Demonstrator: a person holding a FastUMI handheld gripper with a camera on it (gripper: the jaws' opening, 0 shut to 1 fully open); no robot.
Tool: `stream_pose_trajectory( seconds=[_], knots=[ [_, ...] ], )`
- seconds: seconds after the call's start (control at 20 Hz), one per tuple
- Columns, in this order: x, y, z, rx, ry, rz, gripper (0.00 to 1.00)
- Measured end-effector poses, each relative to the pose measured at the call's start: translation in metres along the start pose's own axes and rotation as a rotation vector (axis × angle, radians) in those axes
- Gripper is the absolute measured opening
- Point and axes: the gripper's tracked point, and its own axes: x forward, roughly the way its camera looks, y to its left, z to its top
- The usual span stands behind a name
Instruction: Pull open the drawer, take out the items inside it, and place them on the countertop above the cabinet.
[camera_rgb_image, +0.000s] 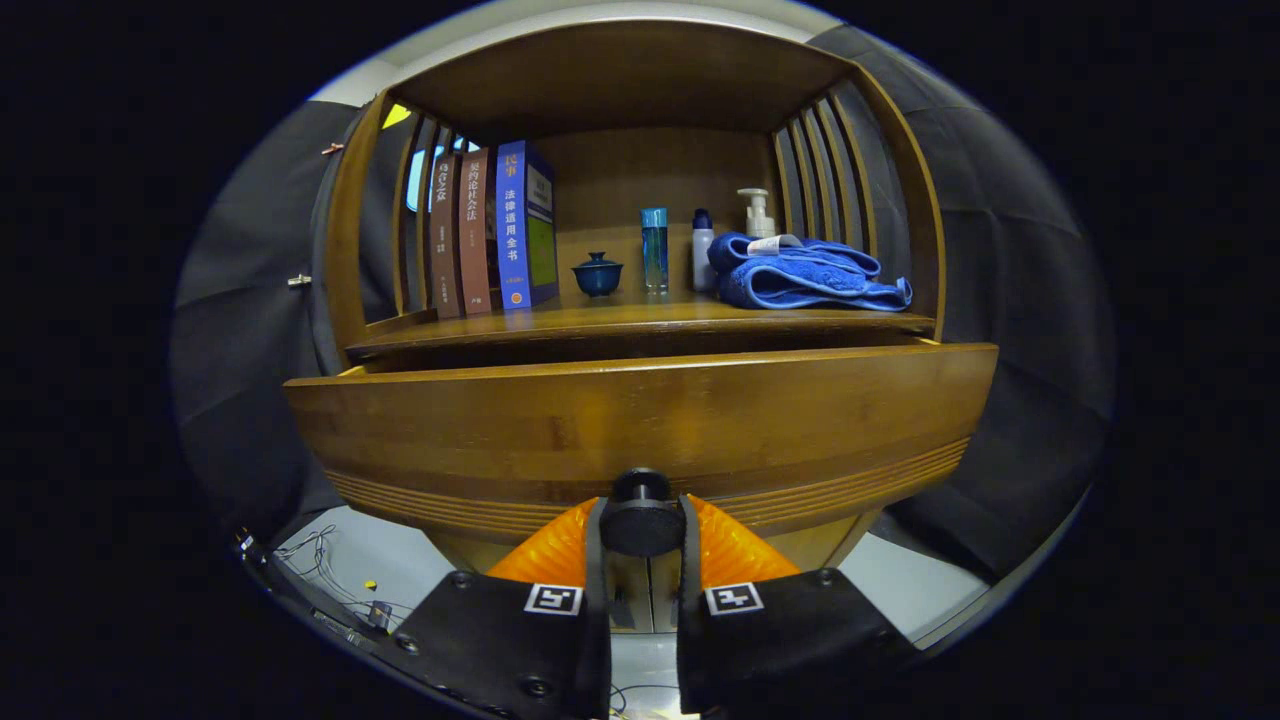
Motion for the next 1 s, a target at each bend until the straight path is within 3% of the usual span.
stream_pose_trajectory(
  seconds=[0.45, 1.0],
  knots=[
    [-0.062, -0.003, -0.018, 0.007, -0.005, 0.000, 0.30],
    [-0.086, -0.006, -0.034, -0.036, -0.012, 0.012, 0.30]
  ],
)
